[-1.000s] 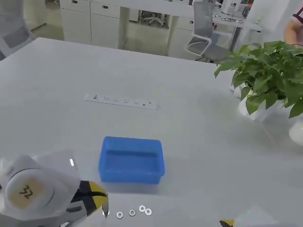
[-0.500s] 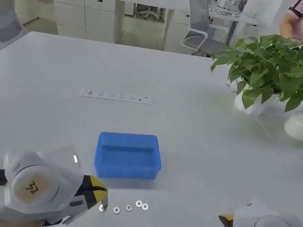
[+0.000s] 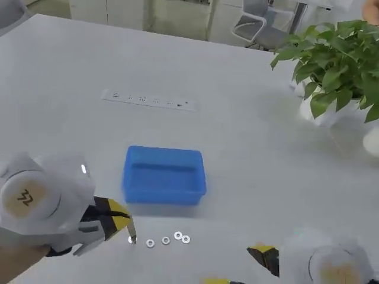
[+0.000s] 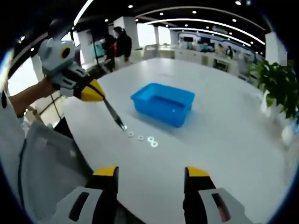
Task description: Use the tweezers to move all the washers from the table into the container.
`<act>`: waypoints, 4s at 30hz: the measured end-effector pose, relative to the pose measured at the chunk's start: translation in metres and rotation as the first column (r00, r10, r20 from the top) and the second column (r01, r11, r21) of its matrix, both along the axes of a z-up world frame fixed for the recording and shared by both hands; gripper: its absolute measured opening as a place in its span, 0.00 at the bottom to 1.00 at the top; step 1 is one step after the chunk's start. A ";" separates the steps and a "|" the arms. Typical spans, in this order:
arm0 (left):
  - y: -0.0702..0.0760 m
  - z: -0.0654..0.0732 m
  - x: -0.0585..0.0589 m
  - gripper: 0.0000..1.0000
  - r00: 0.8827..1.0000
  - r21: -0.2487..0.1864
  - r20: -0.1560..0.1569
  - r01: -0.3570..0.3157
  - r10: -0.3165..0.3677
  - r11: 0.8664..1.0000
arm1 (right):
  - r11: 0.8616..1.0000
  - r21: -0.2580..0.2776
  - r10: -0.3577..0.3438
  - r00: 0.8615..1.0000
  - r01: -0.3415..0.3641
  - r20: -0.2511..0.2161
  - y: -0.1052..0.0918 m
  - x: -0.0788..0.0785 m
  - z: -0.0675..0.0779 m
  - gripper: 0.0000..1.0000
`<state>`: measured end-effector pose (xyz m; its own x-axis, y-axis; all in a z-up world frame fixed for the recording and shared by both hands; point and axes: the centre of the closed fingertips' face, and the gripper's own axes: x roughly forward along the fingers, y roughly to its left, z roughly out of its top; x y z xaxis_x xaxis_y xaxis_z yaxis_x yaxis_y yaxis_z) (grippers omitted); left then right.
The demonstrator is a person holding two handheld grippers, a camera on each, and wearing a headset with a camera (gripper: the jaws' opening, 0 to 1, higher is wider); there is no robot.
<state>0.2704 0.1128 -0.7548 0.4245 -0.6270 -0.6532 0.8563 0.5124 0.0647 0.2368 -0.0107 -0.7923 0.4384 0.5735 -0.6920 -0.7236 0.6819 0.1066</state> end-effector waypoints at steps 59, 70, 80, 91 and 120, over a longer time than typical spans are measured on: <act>0.075 0.023 -0.035 0.86 0.680 -0.198 0.163 -0.687 0.715 0.699 | 0.848 -0.041 0.530 0.844 -0.528 0.080 0.141 0.042 -0.025 0.04; 0.080 0.011 -0.036 0.84 0.635 -0.175 0.179 -0.731 0.751 0.660 | 0.900 0.048 0.429 0.900 -0.433 0.084 0.130 0.057 0.011 0.04; 0.090 0.006 -0.037 0.89 0.608 -0.124 0.225 -0.757 0.762 0.641 | 0.925 0.067 0.355 0.912 -0.375 0.206 0.117 0.090 0.061 0.04; 0.095 -0.007 -0.039 0.86 0.618 -0.040 0.224 -0.767 0.754 0.641 | 0.942 0.166 0.263 0.949 -0.292 0.177 0.125 0.140 0.058 0.04; 0.090 -0.024 -0.043 0.89 0.672 0.010 0.158 -0.733 0.723 0.680 | 0.971 0.179 0.162 0.987 -0.160 0.006 0.150 0.174 -0.023 0.05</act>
